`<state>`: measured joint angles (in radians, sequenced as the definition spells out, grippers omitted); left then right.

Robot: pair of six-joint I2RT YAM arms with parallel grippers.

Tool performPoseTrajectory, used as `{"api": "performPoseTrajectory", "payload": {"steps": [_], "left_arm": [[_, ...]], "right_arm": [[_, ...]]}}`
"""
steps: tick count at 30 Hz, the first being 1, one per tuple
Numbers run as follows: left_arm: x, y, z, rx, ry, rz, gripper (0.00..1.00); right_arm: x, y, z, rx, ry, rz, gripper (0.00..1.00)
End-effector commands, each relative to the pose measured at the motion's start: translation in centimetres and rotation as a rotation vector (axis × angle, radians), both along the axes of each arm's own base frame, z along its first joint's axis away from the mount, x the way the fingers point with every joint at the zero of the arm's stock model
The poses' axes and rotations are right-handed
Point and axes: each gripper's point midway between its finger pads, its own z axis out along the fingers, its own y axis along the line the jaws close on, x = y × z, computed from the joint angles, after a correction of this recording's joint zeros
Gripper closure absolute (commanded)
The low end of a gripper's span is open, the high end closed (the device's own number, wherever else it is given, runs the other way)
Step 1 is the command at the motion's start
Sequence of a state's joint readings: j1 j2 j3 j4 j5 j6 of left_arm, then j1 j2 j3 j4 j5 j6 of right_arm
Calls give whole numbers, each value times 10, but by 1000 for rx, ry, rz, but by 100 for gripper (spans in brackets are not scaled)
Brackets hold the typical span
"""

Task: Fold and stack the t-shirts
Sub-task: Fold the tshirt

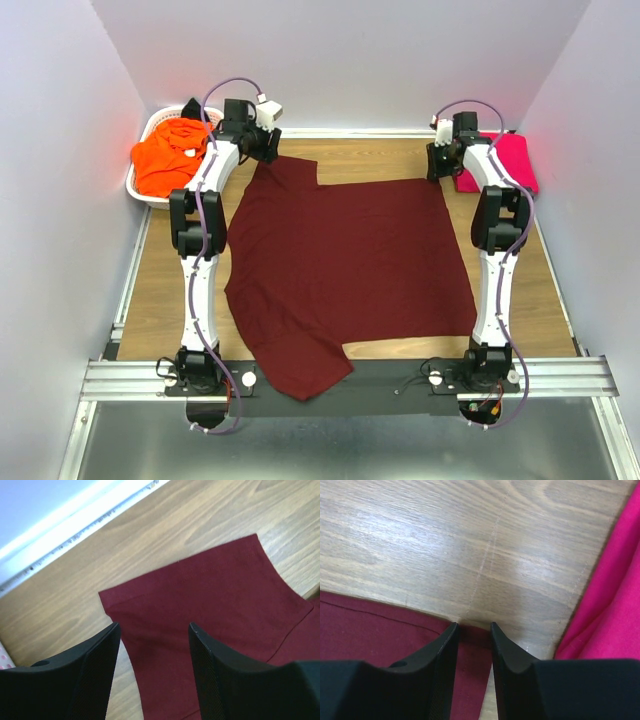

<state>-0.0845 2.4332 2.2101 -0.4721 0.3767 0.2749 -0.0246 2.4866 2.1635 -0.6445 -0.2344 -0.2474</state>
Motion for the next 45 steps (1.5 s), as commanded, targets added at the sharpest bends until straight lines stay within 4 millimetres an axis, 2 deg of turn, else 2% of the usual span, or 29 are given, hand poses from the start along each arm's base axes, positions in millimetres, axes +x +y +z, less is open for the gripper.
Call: {"api": "performPoseTrajectory", "payload": {"steps": [1, 2, 3, 4, 9, 11, 25, 32, 36, 39, 45], "left_arm": [[2, 4, 18, -4, -33, 19, 36], [2, 4, 20, -3, -37, 19, 36], [2, 4, 20, -4, -37, 18, 36], [2, 4, 22, -4, -40, 18, 36], [2, 5, 22, 0, -41, 19, 36], [2, 6, 21, 0, -38, 20, 36], [5, 5, 16, 8, -35, 21, 36], [9, 5, 14, 2, -35, 27, 36], [10, 6, 10, 5, -32, 33, 36], [10, 7, 6, 12, -25, 37, 36], [18, 15, -8, 33, -16, 86, 36]], "right_arm": [[-9, -1, 15, 44, 27, -35, 60], [-8, -1, 18, 47, 22, -42, 59], [-8, -2, 19, 46, 20, -45, 51], [-8, -2, 19, 48, 23, -52, 49], [1, -12, 34, 79, -10, -95, 48], [1, -13, 33, 92, -6, -102, 49], [-9, -6, -3, 121, 69, -82, 50], [-21, -8, -27, 34, 116, -69, 52], [-29, -15, -47, -37, 156, -83, 55], [-35, -16, -57, -46, 177, -75, 62], [-41, -4, -61, -12, 194, -37, 84]]}}
